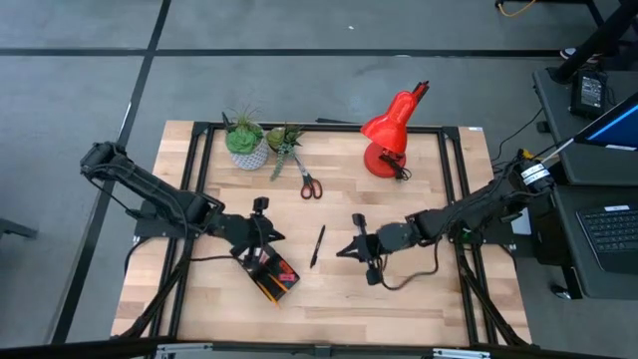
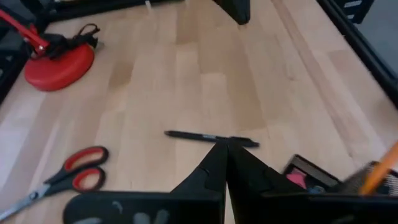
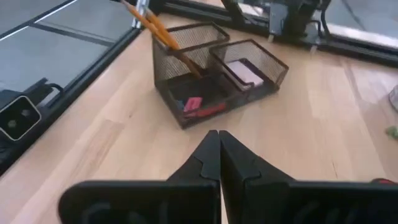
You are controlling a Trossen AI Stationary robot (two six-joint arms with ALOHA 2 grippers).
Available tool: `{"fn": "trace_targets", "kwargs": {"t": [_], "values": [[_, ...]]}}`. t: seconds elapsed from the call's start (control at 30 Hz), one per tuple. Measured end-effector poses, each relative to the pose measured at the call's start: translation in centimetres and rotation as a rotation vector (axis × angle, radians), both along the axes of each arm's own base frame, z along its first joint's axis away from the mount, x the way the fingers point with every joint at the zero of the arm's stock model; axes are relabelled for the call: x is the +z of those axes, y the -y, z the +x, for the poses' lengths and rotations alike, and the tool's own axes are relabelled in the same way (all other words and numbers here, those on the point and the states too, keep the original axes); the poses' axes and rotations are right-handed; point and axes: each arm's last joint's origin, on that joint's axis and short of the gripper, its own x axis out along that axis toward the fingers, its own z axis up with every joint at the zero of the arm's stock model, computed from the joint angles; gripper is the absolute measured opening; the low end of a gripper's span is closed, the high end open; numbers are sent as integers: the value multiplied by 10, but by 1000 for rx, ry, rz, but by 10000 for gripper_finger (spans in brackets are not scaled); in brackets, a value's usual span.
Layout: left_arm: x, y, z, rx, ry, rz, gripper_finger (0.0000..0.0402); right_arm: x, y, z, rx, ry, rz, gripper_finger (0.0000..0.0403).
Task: Pick and place office supplies into organizer
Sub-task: Put the black pen into the black desk organizer
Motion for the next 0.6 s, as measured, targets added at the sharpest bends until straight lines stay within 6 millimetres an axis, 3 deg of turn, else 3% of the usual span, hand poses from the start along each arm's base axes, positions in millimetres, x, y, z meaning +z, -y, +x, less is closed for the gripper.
{"fn": "trace_targets", "kwargs": {"t": [0.3, 0.6], "values": [[-27, -21, -7, -18, 139, -8, 2, 5, 36, 13, -21, -213, -13, 0], [-32, -40, -17, 22, 195, -33, 2, 17, 52, 25, 49, -205, -44, 0]]}}
